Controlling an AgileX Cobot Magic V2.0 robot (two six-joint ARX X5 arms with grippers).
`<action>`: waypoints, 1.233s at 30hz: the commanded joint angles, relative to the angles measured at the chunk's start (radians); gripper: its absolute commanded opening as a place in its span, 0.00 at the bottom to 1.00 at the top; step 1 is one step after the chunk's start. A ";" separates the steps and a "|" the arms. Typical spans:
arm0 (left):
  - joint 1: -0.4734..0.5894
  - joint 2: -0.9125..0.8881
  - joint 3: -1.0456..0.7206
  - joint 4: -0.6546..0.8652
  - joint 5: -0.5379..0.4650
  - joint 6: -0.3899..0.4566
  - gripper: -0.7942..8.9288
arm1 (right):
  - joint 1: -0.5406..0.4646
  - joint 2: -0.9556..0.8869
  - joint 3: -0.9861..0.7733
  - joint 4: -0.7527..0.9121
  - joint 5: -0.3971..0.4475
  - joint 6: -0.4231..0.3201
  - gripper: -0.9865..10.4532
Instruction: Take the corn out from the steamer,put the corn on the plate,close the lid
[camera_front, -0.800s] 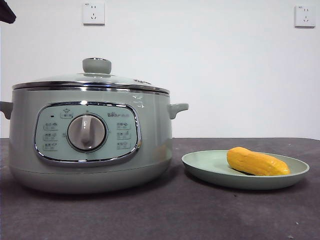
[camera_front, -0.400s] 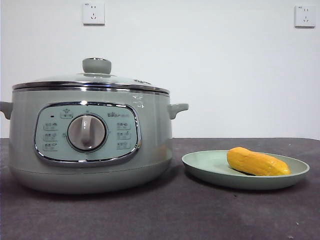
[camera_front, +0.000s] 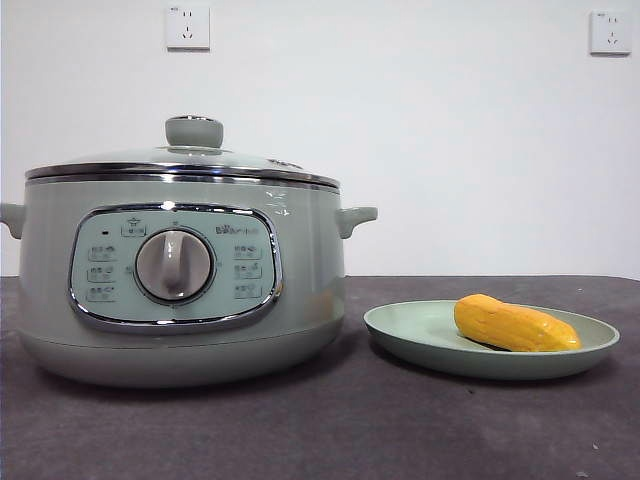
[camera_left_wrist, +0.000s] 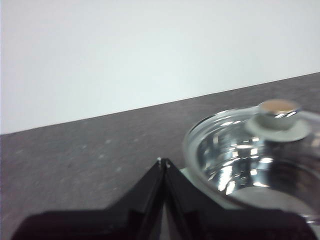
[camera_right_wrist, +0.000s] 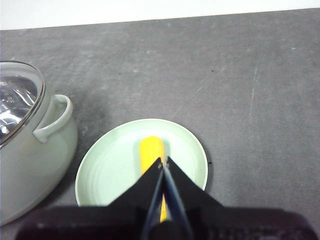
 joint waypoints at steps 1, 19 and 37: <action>0.040 -0.009 -0.106 0.088 0.003 0.011 0.08 | 0.000 -0.002 -0.008 0.006 0.003 0.010 0.09; 0.137 -0.096 -0.333 0.147 0.032 -0.023 0.08 | 0.000 -0.002 -0.008 0.007 0.003 0.010 0.09; 0.193 -0.096 -0.333 0.054 0.106 -0.026 0.08 | 0.000 -0.002 -0.008 0.006 0.003 0.010 0.09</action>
